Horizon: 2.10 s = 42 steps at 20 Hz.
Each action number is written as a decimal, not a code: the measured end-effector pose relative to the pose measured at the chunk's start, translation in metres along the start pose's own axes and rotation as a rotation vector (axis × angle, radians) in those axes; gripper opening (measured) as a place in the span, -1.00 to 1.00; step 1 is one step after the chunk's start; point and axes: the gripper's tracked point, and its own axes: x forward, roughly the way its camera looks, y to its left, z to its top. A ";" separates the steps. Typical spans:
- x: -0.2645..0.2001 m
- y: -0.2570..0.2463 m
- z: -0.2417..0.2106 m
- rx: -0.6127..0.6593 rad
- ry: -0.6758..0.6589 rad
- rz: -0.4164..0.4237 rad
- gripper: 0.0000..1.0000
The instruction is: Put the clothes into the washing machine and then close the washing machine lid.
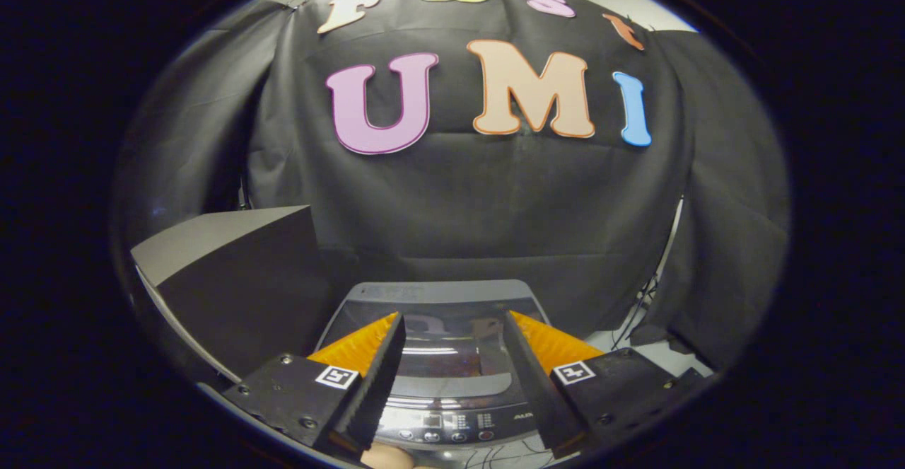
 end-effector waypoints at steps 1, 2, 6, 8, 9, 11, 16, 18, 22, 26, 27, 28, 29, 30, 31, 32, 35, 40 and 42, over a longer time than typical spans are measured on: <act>-0.006 -0.005 0.000 0.001 -0.014 -0.003 0.70; -0.012 -0.009 -0.002 0.003 -0.029 -0.006 0.70; -0.041 -0.028 -0.002 0.005 -0.096 -0.007 0.70; -0.058 -0.040 -0.002 -0.002 -0.137 -0.013 0.70; -0.066 -0.046 -0.002 -0.003 -0.159 -0.017 0.70; -0.080 -0.056 -0.007 0.001 -0.190 -0.022 0.71; -0.110 -0.070 -0.037 0.025 -0.219 -0.011 0.73; -0.121 -0.072 -0.047 0.029 -0.236 0.002 0.74; -0.140 -0.078 -0.059 0.010 -0.312 0.014 0.74; -0.156 -0.092 -0.070 0.008 -0.382 0.024 0.78; -0.157 -0.095 -0.073 -0.002 -0.391 0.020 0.78; -0.160 -0.097 -0.077 -0.013 -0.395 0.016 0.79; -0.160 -0.099 -0.083 -0.023 -0.389 0.011 0.79; -0.163 -0.101 -0.088 -0.025 -0.379 0.012 0.80; -0.163 -0.101 -0.095 -0.023 -0.366 0.016 0.80; -0.164 -0.102 -0.100 -0.022 -0.357 0.016 0.80; -0.166 -0.102 -0.106 -0.017 -0.352 0.018 0.81; -0.165 -0.101 -0.121 0.001 -0.333 0.030 0.80; -0.165 -0.099 -0.127 0.000 -0.324 0.038 0.81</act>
